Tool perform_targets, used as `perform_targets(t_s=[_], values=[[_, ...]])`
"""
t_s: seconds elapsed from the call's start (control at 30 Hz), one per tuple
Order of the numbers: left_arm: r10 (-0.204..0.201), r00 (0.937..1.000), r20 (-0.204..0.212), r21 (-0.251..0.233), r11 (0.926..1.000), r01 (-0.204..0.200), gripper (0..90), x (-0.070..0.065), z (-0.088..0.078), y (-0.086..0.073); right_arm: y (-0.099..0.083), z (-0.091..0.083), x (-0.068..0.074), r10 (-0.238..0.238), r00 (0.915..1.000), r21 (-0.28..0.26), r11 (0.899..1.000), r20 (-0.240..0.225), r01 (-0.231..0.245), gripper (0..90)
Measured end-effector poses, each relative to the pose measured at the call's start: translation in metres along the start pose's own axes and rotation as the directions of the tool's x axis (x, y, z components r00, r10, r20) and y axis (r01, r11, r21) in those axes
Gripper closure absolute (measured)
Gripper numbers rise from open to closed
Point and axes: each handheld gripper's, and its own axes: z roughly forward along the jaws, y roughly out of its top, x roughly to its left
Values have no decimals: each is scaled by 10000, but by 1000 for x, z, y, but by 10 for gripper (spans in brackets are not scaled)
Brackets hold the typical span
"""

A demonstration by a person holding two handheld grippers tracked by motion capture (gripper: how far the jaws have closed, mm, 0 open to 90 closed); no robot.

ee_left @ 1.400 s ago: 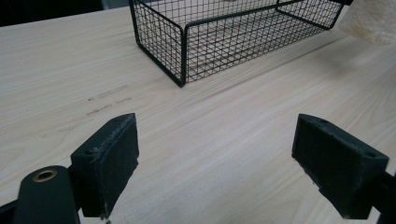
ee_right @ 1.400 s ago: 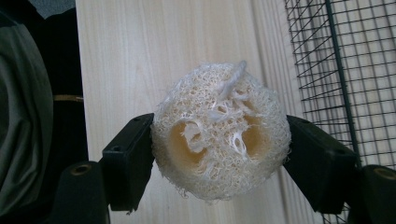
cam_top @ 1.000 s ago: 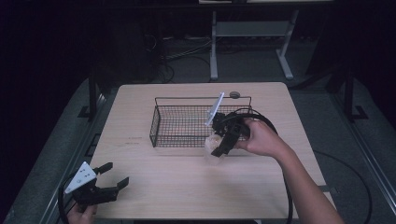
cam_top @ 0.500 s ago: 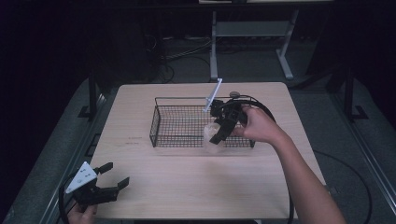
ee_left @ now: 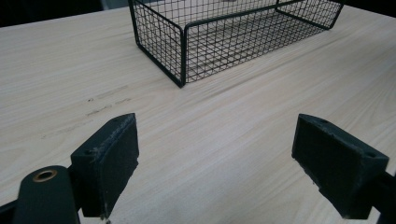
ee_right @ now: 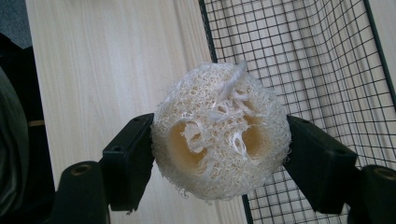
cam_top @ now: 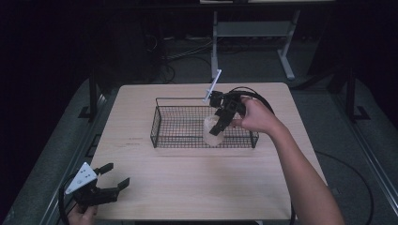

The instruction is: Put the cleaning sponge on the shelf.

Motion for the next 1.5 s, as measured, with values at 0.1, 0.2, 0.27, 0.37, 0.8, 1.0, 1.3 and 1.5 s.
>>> perform_targets(t_s=[0.1,0.2,0.27,0.37,0.8,1.0,1.3,1.5], values=[[1,10000,2,5,10000,-1,139,0,0,0,1,-1,-4,43,10000,19,10000,49,-43,274],[23,10000,3,16,10000,-23,140,0,0,0,2,-2,-9,179,9998,-63,9998,-25,-179,274],[22,10000,9,13,10000,-22,139,0,0,0,2,-3,-12,219,9998,-17,9998,35,-219,274],[13,10000,-2,19,10000,-13,139,0,0,0,4,-5,-18,302,9995,-57,9995,88,-301,274],[6,10000,21,15,10000,-6,139,0,0,0,9,-5,-36,613,9980,-9,9981,172,-613,274],[1,10000,1,5,10000,-1,140,0,0,0,10,-1,-49,864,9962,-34,9963,99,-864,274],[-9,10000,9,-8,10000,9,139,0,1,0,7,14,-66,1210,9926,163,9925,118,-1212,273],[-22,10000,16,16,10000,22,140,0,0,-1,8,22,-70,1201,9926,298,9923,178,-1206,274]])
